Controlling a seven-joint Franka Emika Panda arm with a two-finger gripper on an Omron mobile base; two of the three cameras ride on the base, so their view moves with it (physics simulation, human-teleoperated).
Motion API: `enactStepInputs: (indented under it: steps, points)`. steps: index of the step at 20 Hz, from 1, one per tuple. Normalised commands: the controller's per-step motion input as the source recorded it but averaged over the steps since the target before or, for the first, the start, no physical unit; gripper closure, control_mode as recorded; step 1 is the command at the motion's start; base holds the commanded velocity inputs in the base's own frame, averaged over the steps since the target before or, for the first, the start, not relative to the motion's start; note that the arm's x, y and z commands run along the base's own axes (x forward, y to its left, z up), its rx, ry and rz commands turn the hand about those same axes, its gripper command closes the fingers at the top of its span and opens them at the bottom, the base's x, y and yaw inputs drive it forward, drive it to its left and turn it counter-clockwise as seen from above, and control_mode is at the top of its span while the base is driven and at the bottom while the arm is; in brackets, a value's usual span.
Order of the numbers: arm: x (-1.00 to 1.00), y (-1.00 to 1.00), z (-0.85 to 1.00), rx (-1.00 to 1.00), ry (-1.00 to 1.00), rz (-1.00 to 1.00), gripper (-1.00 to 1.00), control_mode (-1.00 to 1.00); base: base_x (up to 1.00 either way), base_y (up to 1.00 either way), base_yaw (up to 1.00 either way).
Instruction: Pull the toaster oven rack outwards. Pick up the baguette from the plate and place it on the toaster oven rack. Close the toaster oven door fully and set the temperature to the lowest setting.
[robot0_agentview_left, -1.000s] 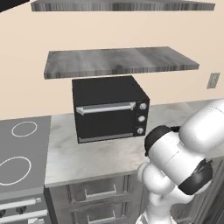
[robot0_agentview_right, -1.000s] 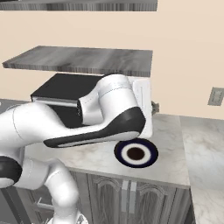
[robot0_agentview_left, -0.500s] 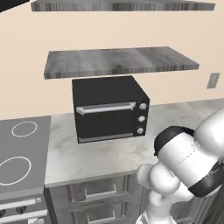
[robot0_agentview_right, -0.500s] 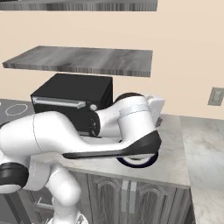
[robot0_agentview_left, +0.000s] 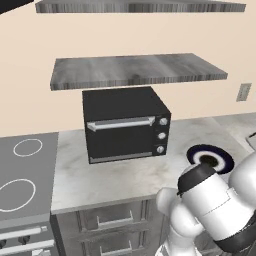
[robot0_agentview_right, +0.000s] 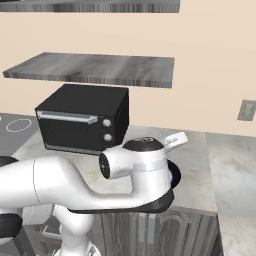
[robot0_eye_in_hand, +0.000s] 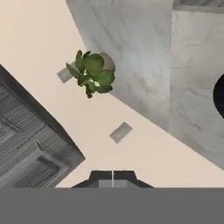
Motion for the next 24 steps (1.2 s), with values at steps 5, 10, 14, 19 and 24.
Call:
enactStepInputs:
  steps: [5, 10, 14, 19, 24]
  points:
    - [0.03, 0.22, 0.04, 0.69, -0.52, -0.13, 1.0, -1.0, 0.0, 0.0, 0.0]
    - [0.08, 0.12, 0.15, 0.77, -0.41, -0.07, 1.0, -1.0, 0.0, 0.0, 0.0]
    - [0.0, 0.06, 0.2, 0.77, -0.19, -0.01, 1.0, -1.0, 0.0, 0.0, 0.0]
    - [-0.05, 0.06, 0.31, 0.58, -0.03, 0.0, 1.0, -1.0, 0.0, 0.0, 0.0]
    - [-0.19, 0.22, 0.48, 0.25, 0.0, 0.0, 1.0, -1.0, 0.0, 0.0, 0.0]
